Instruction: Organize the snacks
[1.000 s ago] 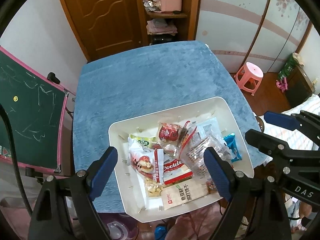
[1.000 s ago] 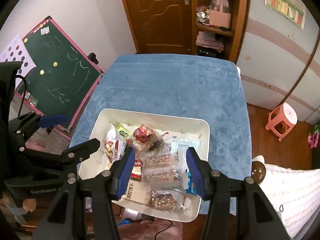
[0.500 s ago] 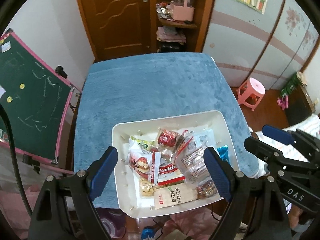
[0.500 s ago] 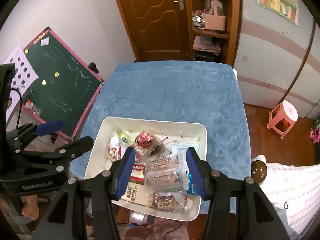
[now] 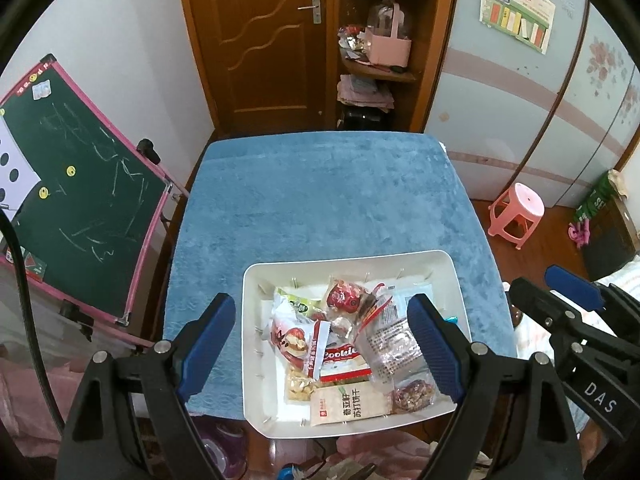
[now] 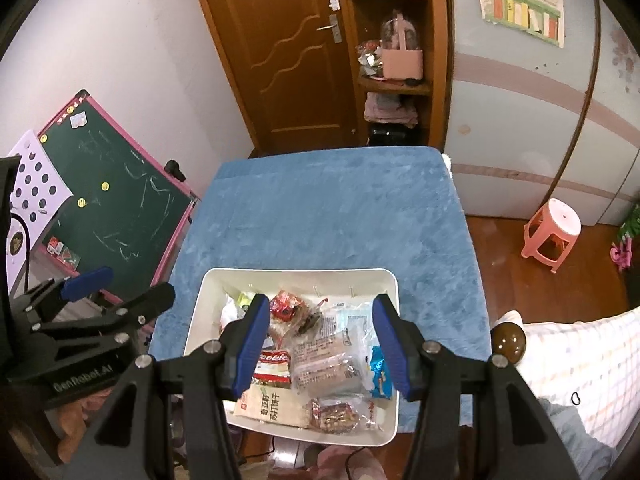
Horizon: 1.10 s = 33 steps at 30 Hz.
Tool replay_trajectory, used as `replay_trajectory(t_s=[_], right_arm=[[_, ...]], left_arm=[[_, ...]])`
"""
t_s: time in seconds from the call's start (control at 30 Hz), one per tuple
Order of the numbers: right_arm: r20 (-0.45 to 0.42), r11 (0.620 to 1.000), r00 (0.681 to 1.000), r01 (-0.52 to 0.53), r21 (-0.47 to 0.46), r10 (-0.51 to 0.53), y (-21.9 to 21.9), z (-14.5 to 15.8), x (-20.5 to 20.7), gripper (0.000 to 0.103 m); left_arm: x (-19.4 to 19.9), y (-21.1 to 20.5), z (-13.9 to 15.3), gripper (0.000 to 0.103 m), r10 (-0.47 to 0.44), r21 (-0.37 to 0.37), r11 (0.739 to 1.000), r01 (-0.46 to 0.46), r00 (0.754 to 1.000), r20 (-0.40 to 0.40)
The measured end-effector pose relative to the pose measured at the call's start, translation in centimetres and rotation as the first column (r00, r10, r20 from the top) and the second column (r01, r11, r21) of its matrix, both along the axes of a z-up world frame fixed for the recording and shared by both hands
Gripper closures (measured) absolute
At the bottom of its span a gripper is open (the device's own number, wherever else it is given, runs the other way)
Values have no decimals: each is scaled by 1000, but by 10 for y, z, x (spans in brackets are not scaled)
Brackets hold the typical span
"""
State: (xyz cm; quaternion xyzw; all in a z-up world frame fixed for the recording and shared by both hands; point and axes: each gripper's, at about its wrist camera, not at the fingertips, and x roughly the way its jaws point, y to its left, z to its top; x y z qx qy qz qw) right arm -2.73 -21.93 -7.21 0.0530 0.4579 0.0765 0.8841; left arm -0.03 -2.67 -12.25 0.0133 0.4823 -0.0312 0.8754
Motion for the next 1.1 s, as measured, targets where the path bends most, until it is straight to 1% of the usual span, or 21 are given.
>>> replay_trajectory(t_s=[0.07, 0.2, 0.3, 0.73, 1.1], right_arm=[[4, 1000, 1000, 4, 4, -4, 1, 1, -1, 45], [5, 1000, 1000, 11, 11, -11, 0, 1, -2, 44], [10, 1000, 1000, 22, -5, -22, 1, 3, -2, 44], [38, 999, 999, 29, -23, -28, 3, 12, 0, 44], [36, 999, 999, 23, -24, -22, 4, 13, 2, 44]], left_arm=[[-3, -2, 1, 16, -1, -4, 1000, 1, 1000, 5], [-7, -8, 2, 16, -6, 18, 1000, 6, 1000, 27], [-8, -11, 4, 16, -6, 32, 999, 5, 999, 35], [-11, -15, 7, 16, 2, 32, 999, -3, 999, 43], [-9, -12, 8, 16, 13, 32, 999, -14, 999, 47]])
